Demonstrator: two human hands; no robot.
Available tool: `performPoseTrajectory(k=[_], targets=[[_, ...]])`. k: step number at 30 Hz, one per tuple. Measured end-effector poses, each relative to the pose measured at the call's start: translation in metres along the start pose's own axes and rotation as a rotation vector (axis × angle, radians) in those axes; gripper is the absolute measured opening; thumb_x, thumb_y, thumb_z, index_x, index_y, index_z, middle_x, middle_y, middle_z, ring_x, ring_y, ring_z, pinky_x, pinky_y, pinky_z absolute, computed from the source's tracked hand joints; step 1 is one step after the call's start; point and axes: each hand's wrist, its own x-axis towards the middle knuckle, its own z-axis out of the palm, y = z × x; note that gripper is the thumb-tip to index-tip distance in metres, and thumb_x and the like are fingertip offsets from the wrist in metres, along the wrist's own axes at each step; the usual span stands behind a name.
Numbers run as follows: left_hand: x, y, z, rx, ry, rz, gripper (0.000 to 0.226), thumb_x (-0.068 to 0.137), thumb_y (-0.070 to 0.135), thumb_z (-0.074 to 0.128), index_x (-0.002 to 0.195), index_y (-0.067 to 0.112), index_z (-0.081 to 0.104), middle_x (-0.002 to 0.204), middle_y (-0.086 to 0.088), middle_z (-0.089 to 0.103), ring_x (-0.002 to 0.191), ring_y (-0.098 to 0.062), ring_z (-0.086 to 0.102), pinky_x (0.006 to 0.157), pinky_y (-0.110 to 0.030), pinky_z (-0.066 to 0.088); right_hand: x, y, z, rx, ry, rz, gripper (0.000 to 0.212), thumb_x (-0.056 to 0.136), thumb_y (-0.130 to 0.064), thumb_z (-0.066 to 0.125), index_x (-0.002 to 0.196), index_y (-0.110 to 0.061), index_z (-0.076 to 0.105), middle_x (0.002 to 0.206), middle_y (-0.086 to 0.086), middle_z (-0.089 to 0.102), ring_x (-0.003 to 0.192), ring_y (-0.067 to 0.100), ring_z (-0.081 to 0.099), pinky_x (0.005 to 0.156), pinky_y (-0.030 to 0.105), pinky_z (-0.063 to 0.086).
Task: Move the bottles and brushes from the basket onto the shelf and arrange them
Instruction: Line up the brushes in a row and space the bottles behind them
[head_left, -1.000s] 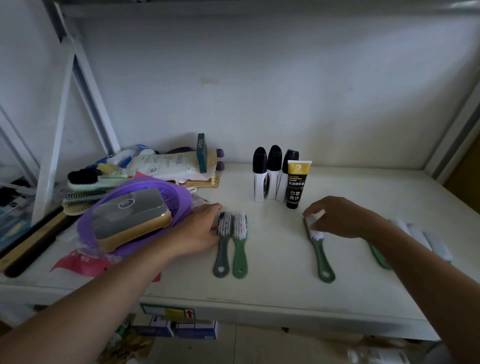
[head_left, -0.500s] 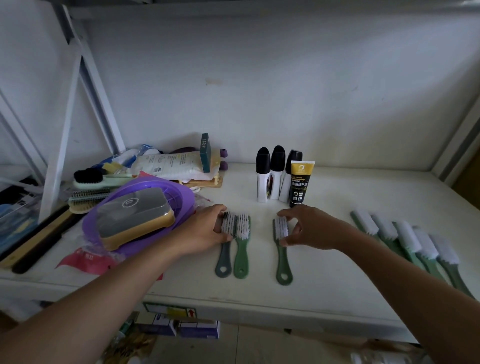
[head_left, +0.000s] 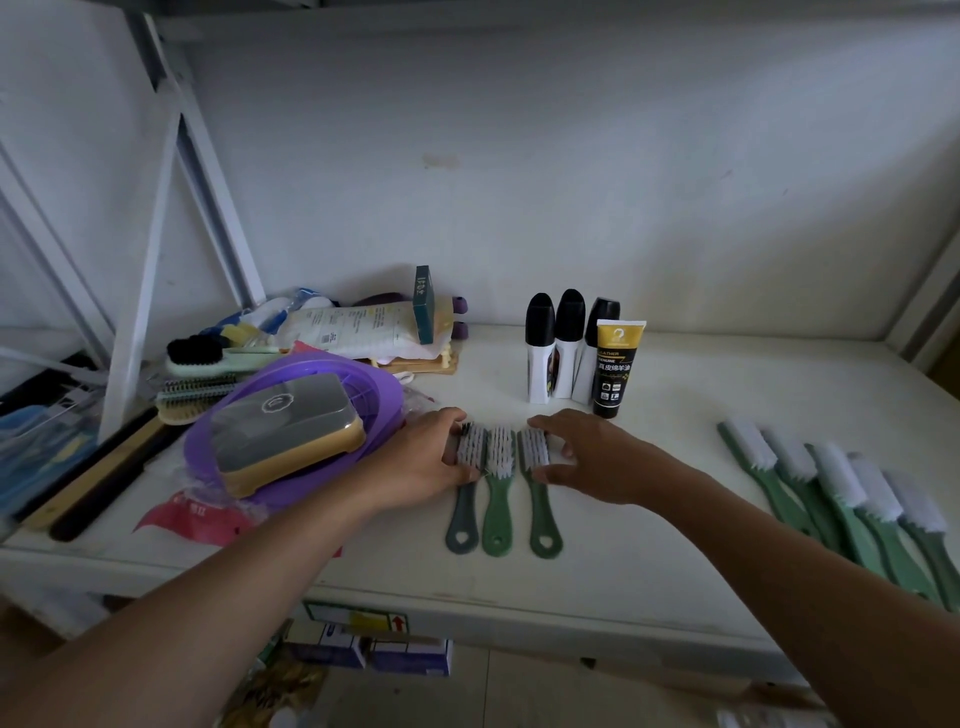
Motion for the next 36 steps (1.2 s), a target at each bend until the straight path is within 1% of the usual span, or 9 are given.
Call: performPoseTrajectory(k=[8,12,15,17,20,23,26,32,36], targets=[[0.0,-0.002,0.0,0.007,0.001,-0.006,0.08,0.083,0.044,0.078,0.149,0.021,0.038,0.145,-0.002,0.049,0.112,-0.018,0.056,0.098,-0.034,0.047,0.004,-0.006,0.007,-0.022,0.028,0.001,0.074,0.089,-0.049,0.066,0.151,-0.025,0.036,0.143,0.002,0.049,0.127,0.024,0.049,0.103,0.046,0.046],[-0.001,0.001,0.001,0.004,0.001,-0.012,0.079,0.085,0.042,0.077,0.15,0.019,0.037,0.145,-0.003,0.048,0.117,-0.019,0.054,0.099,-0.033,0.046,0.001,-0.012,0.005,-0.052,0.009,0.015,0.076,0.091,-0.047,0.064,0.154,-0.024,0.029,0.149,0.004,0.043,0.132,0.024,0.043,0.107,0.045,0.043],[0.0,0.002,-0.001,0.01,0.004,-0.034,0.083,0.083,0.044,0.076,0.151,0.018,0.036,0.145,-0.003,0.049,0.117,-0.019,0.056,0.099,-0.036,0.048,-0.002,-0.01,-0.005,-0.011,-0.006,0.024,0.083,0.088,-0.049,0.067,0.156,-0.024,0.026,0.153,0.005,0.04,0.131,0.024,0.048,0.109,0.044,0.042],[0.0,0.002,-0.002,-0.005,0.001,-0.054,0.088,0.081,0.046,0.076,0.153,0.017,0.034,0.147,-0.002,0.049,0.119,-0.019,0.056,0.1,-0.037,0.048,-0.003,0.002,-0.021,0.025,0.049,0.083,0.077,0.087,-0.049,0.068,0.152,-0.023,0.035,0.146,0.005,0.048,0.127,0.024,0.053,0.107,0.038,0.042],[-0.001,0.004,-0.003,-0.021,0.003,-0.069,0.086,0.085,0.041,0.073,0.155,0.015,0.032,0.149,-0.004,0.048,0.123,-0.02,0.056,0.103,-0.036,0.047,-0.012,0.036,-0.046,-0.05,0.2,0.211,0.045,0.09,-0.04,0.068,0.131,-0.022,0.06,0.126,0.002,0.063,0.117,0.024,0.058,0.095,0.031,0.044],[-0.003,0.003,-0.003,-0.018,0.018,-0.062,0.079,0.088,0.039,0.07,0.154,0.015,0.033,0.148,-0.003,0.05,0.12,-0.019,0.057,0.101,-0.034,0.046,-0.028,0.08,-0.062,-0.176,0.254,0.411,0.04,0.09,-0.031,0.067,0.127,-0.018,0.062,0.125,0.009,0.064,0.12,0.027,0.056,0.1,0.033,0.042],[-0.005,0.002,-0.003,-0.027,0.029,-0.059,0.076,0.089,0.041,0.07,0.152,0.017,0.035,0.146,-0.001,0.05,0.118,-0.017,0.057,0.099,-0.032,0.046,-0.043,0.101,-0.07,-0.227,0.183,0.573,0.045,0.087,-0.029,0.066,0.131,-0.025,0.06,0.134,0.008,0.058,0.124,0.029,0.054,0.102,0.035,0.043],[-0.005,0.004,-0.002,-0.019,0.042,-0.053,0.077,0.089,0.04,0.071,0.153,0.016,0.035,0.146,-0.001,0.051,0.119,-0.017,0.057,0.1,-0.033,0.046,-0.041,0.091,-0.061,-0.259,0.17,0.491,0.046,0.084,-0.019,0.064,0.129,-0.028,0.061,0.127,0.006,0.057,0.118,0.025,0.058,0.094,0.031,0.044],[-0.004,0.005,-0.002,-0.006,0.041,-0.053,0.078,0.089,0.04,0.071,0.154,0.015,0.034,0.146,0.0,0.051,0.118,-0.016,0.057,0.097,-0.029,0.045,-0.035,0.077,-0.054,-0.182,0.161,0.367,0.038,0.085,-0.023,0.069,0.122,-0.029,0.064,0.118,0.002,0.061,0.097,0.015,0.061,0.085,0.026,0.046]])
